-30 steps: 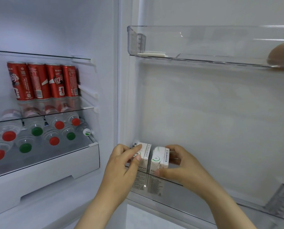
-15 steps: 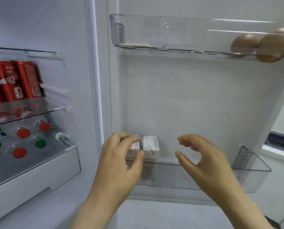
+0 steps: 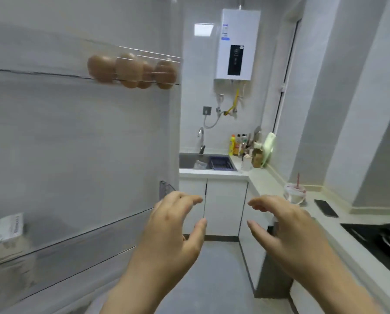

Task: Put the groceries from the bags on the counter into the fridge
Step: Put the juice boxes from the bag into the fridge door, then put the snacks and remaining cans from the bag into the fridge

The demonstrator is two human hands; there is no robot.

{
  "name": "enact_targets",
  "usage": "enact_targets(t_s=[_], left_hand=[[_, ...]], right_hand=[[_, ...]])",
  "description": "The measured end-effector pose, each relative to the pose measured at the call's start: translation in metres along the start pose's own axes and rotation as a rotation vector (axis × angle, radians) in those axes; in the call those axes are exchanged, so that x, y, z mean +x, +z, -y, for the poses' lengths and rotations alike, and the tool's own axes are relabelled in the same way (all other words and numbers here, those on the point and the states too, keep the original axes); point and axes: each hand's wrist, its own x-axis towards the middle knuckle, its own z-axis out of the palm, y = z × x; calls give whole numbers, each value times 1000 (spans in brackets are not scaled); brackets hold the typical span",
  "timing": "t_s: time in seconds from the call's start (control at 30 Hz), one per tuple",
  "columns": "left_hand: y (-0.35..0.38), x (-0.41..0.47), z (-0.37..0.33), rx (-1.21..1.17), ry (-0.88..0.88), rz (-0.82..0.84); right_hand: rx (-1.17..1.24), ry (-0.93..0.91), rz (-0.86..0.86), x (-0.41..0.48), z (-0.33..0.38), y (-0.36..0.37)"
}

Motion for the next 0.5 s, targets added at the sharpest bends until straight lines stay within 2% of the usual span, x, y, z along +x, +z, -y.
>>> enact_targets(t_s=[0.3,0.5], left_hand=[[158,52,-123,-243,189,233],[242,59,-196,-411,304,395]], right_hand=[[-88,356,-92,-67,-151,-90],[-145,572,-167,-123,-221,-130]])
